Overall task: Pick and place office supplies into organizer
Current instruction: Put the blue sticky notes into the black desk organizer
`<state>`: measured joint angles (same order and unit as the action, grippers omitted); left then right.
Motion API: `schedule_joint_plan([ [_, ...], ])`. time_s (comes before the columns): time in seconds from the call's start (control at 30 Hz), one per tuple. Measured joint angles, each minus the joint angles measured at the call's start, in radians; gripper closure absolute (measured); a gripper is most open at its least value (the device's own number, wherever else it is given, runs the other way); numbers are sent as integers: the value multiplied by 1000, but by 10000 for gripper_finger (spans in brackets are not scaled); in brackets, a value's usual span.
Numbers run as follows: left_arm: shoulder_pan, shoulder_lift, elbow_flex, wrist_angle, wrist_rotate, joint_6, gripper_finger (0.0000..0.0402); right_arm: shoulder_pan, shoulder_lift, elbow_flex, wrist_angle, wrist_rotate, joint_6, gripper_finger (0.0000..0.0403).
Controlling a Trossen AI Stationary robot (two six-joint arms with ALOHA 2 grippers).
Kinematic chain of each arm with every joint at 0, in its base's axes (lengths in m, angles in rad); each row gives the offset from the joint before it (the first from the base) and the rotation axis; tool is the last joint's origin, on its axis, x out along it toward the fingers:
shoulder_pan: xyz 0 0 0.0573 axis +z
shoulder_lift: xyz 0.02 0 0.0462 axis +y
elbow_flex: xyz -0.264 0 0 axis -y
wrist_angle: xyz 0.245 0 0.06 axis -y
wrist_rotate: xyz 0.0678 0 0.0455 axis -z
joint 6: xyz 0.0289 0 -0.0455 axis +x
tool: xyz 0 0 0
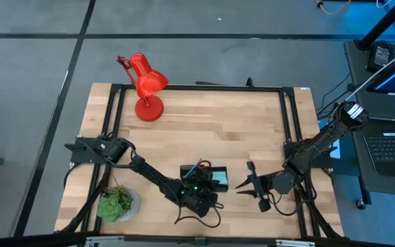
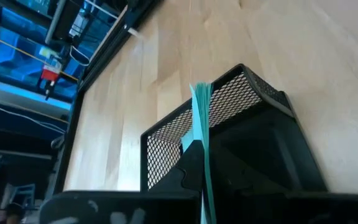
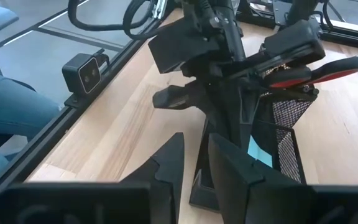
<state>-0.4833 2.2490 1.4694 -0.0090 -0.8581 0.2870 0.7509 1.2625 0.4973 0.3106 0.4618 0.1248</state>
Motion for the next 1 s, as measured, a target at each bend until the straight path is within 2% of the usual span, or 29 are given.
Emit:
schedule_joint_plan([
  [0.2, 1, 0, -1, -1, 4, 12, 396, 0, 0, 0, -1, 0, -1, 324],
  [0.47, 0, 0, -2, -5, 11, -9, 364, 0, 0, 1, -2, 0, 0, 324],
  [0.73, 0, 1, 14, -14, 11, -15, 358, 0, 0, 1, -1, 0, 1, 324],
  [1.0, -3, 5, 68, -84, 91, -83, 357, 0, 1, 1, 0, 0, 4, 324],
])
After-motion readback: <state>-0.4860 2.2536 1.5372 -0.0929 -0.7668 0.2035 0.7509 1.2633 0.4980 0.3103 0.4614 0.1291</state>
